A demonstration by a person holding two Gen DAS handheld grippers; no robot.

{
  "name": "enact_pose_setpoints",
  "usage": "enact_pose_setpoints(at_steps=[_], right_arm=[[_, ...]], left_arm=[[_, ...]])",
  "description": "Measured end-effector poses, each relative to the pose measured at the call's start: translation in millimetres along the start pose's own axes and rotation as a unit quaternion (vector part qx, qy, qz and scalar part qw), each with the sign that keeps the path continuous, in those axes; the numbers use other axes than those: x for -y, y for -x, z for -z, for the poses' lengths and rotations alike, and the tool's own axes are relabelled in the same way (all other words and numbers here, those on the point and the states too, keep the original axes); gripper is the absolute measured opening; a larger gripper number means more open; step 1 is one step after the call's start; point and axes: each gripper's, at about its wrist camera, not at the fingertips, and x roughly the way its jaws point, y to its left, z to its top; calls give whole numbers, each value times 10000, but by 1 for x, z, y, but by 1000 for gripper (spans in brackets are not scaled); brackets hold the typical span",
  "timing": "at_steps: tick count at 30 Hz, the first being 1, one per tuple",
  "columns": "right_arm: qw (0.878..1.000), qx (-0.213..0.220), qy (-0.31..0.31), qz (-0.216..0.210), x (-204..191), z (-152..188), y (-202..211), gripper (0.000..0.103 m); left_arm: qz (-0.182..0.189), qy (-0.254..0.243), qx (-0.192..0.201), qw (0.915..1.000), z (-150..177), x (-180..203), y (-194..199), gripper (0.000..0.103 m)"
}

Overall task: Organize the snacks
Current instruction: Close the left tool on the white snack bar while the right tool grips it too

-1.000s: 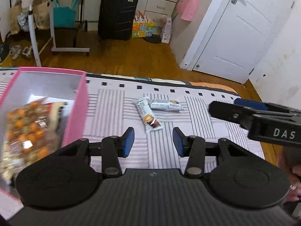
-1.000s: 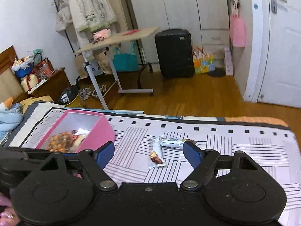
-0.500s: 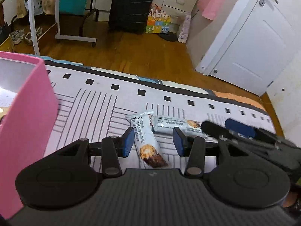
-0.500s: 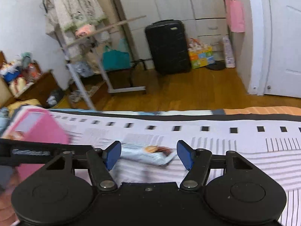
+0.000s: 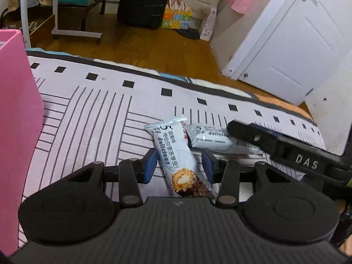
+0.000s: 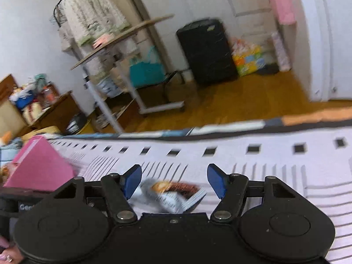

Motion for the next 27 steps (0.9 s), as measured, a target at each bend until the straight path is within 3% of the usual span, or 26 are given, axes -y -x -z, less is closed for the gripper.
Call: enact_pose_setpoints(at_steps=[5, 8, 13, 15, 17, 21, 22, 24, 27], right_arm=[[9950, -491, 872, -57, -20, 1, 1, 70], [9886, -769, 1297, -46, -28, 4, 4, 53], [9772, -1241, 1693, -329, -42, 9, 7, 48], [9761, -1200, 1806, -142, -50, 10, 4, 49], [9775, -1088, 1809, 21, -54, 13, -2, 60], [9773, -827, 1947, 127, -57, 21, -5, 62], [9759, -798, 2025, 142, -58, 22, -4, 59], [9744, -775, 2106, 115, -60, 22, -3, 40], [9734, -796, 2145, -117, -67, 22, 0, 37]], left_arm=[[-62, -19, -181, 9998, -3, 2, -1, 35], [-69, -34, -205, 9998, -3, 0, 0, 31], [-172, -179, -196, 9995, 3, 5, 4, 30], [-214, -185, -192, 9994, 4, 7, 3, 33], [-223, -175, -173, 9994, 5, 7, 1, 33], [-352, -262, -60, 9990, 6, 10, -1, 31], [-346, -244, -71, 9991, 6, 9, -1, 31], [-343, -10, -75, 9994, 5, 6, 1, 30], [-428, 69, -74, 9990, 6, 7, 6, 27]])
